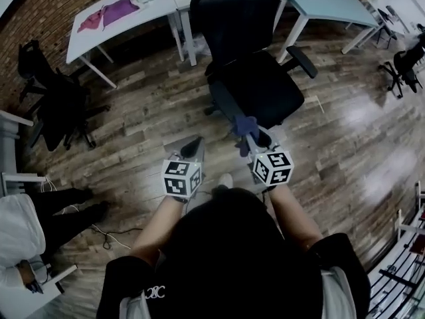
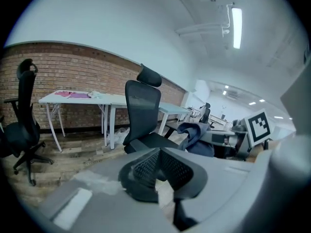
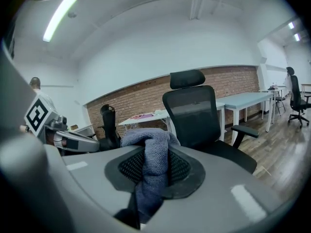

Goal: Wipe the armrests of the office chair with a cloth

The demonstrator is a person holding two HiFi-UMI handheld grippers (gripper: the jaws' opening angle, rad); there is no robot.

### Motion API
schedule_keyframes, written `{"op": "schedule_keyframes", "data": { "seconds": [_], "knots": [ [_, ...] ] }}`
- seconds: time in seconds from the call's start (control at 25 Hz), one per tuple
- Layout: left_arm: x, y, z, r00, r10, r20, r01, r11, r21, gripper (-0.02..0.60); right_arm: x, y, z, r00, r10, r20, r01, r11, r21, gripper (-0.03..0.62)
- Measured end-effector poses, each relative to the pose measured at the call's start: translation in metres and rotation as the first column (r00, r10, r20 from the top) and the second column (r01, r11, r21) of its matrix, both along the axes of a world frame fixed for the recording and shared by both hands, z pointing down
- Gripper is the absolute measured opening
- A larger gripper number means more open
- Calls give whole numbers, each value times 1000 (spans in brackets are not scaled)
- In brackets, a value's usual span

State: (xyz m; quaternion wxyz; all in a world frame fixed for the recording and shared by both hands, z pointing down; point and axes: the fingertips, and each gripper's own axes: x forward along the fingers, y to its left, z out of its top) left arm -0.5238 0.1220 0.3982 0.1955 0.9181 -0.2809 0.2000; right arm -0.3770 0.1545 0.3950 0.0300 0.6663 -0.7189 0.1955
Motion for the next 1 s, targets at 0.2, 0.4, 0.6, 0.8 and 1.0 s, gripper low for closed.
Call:
{"op": "schedule_keyframes", "data": {
  "seconds": [0.2,0.4,0.6,0.8,1.0],
  "knots": [
    [-53,43,-1,999,-40,-36,40,999,13,5,-38,44,-14,999,15,-30,-14,999,30,87],
    [-83,97,10,995,-31,-90,31,1000,-5,5,-72,114,-19,993,41,-114,-39,999,20,87],
    [-106,138,22,991,-61,-117,54,997,-55,5,-94,175,-21,990,57,-131,-62,998,-28,87],
    [-106,176,40,990,-67,-123,57,995,-84,5,-89,212,-19,988,89,-129,-93,995,-26,87],
    [-97,211,32,991,-82,-103,76,995,-57,5,-80,244,-26,991,72,-110,-71,997,11,87]
  ]
}}
